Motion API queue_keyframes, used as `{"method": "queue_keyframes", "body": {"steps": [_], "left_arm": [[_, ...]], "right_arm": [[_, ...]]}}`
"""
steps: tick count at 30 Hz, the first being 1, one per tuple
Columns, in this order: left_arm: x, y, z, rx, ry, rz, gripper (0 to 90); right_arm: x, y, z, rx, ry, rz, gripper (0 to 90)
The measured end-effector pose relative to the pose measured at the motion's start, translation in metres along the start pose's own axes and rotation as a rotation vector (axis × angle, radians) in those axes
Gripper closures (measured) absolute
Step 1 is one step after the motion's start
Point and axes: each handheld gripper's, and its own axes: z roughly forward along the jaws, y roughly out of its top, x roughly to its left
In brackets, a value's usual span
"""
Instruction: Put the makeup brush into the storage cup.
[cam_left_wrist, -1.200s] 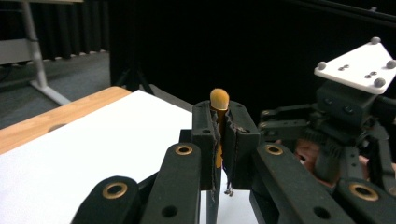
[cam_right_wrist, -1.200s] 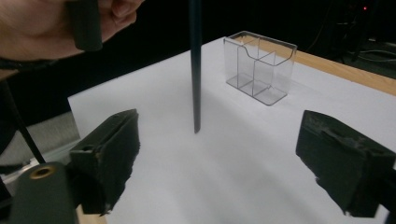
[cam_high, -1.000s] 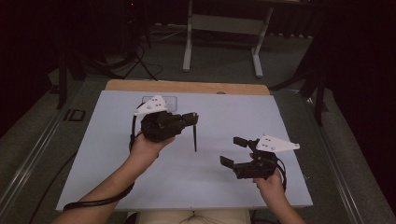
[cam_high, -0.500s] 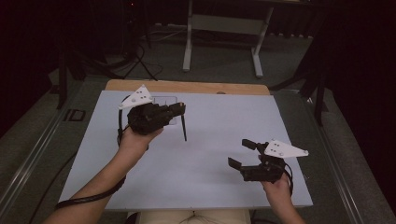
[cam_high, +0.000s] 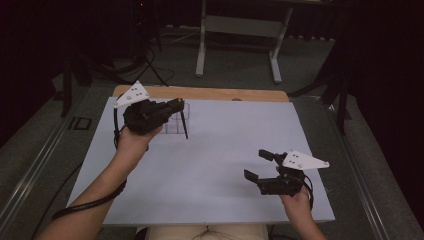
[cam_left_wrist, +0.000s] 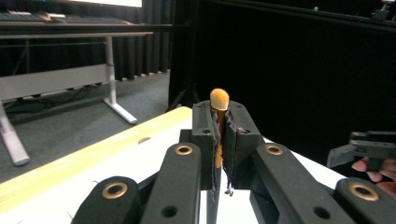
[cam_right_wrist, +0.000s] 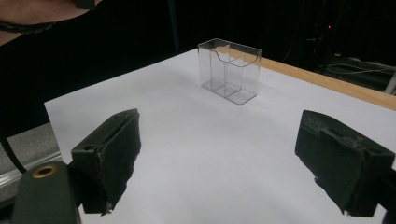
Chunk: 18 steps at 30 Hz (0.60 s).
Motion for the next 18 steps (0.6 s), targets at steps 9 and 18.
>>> {"method": "queue_keyframes", "body": {"steps": [9,18], "left_arm": [[0.018,0.003,-0.005,-0.021,0.052,-0.012,85.3],[0.031,0.011,-0.007,-0.037,0.084,0.007,85.3]], "right_arm": [[0.000,0.000,0.001,0.002,0.003,-0.003,14.2],[0.000,0.000,0.001,0.003,0.008,-0.005,14.2]]}}
